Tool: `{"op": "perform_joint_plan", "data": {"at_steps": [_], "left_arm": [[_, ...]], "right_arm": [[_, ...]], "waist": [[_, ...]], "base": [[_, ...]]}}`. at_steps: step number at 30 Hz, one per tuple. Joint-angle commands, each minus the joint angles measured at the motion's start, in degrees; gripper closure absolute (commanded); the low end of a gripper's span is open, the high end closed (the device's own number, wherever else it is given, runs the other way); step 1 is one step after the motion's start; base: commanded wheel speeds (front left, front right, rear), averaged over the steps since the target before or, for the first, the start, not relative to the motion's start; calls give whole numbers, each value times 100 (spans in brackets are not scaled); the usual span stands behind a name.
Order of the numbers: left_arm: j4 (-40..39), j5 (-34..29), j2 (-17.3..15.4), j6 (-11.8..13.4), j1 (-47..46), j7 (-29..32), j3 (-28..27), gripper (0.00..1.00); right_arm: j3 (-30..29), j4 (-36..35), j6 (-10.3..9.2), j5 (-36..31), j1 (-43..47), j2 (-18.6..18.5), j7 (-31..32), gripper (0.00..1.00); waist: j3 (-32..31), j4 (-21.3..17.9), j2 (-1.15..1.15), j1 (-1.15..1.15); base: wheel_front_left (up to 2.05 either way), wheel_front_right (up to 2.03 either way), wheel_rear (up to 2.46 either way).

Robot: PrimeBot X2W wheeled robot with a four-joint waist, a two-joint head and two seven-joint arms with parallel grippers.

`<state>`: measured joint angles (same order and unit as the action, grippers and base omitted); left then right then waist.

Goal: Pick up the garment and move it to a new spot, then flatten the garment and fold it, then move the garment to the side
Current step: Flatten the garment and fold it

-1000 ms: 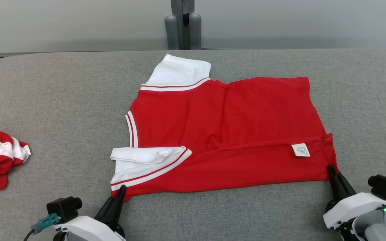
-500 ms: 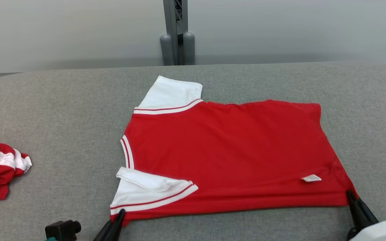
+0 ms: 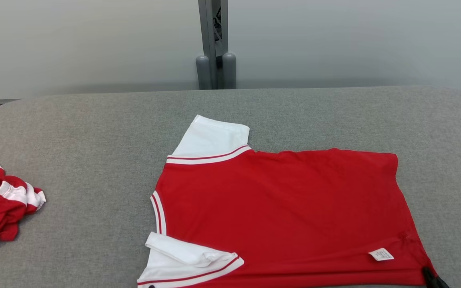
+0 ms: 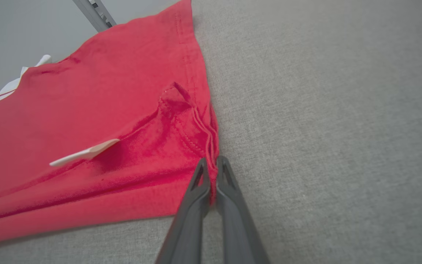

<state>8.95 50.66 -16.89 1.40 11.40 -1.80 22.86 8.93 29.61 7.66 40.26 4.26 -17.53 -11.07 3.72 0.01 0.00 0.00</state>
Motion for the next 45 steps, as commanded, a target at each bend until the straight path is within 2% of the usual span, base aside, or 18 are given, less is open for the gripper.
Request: {"op": "perform_joint_plan", "data": {"at_steps": [1, 2, 3, 4, 5, 10, 18, 23, 27, 32, 35, 40, 43, 45], "left_arm": [[2, 74, -52, 81, 61, 40, -76, 100], [8, 126, -36, 118, 74, 83, -89, 70], [18, 143, -25, 165, 86, 116, -103, 0], [9, 165, -6, 197, 95, 145, -112, 0], [-17, 200, 34, 233, 102, 145, -121, 0], [-111, 236, 61, 358, 151, 7, -245, 0], [-417, 27, 13, 530, -135, -306, -427, 0], [-535, -52, 60, 626, -567, -408, -522, 0], [-575, -176, -6, 666, -1090, -237, -480, 0], [-364, -320, -297, 527, -2105, 291, -400, 0], [-53, -336, -531, 464, -2854, 806, -383, 0], [447, -196, -973, 171, -4092, 1807, -351, 0], [672, 98, -1123, -50, -4679, 2629, -278, 0], [817, 210, -1255, -100, -5086, 3180, -227, 0]], "right_arm": [[-119, -21, -32, 0, 66, -72, 30, 100], [-162, -31, -32, -47, 83, -61, 14, 89], [-175, -46, -32, -72, 89, -37, 25, 63], [-187, -67, -32, -97, 100, -19, 48, 42], [-192, -95, -31, -149, 99, -11, 65, 0], [-417, -320, -18, -385, 95, 27, -107, 0], [-769, -994, -18, -1195, -10, 166, -405, 0], [-690, -1696, -19, -1647, -65, 434, -421, 0], [-514, -1887, -18, -1914, -90, 574, -423, 0], [-380, -1923, -18, -2078, -328, 724, -424, 0], [-338, -1923, -18, -2146, -526, 788, -424, 0], [-273, -1995, -18, -2238, -919, 939, -425, 0], [-278, -2030, -18, -2303, -1111, 1043, -426, 0], [-267, -2056, -18, -2323, -1231, 1118, -425, 0]], "waist": [[-5, 4, 0, 0], [-12, 10, 0, 0], [-21, 15, 0, 0], [-33, 14, 0, 0], [-49, 9, 0, 0], [-140, -46, 0, 0], [-239, -107, 0, 0], [-216, -212, 0, 0], [-46, -320, 0, 0], [396, -536, 0, 0], [696, -666, 0, 0], [1227, -946, 0, 0], [1475, -1083, 0, 0], [1619, -1152, 0, 0]], "base": [[0, 0, 0], [0, 0, 0], [0, 0, 0], [0, 0, 0], [0, 0, 0], [0, 0, 0], [0, 0, 0], [0, 0, 0], [0, 0, 0], [0, 0, 0], [0, 0, 0], [0, 0, 0], [0, 0, 0], [0, 0, 0]]}}
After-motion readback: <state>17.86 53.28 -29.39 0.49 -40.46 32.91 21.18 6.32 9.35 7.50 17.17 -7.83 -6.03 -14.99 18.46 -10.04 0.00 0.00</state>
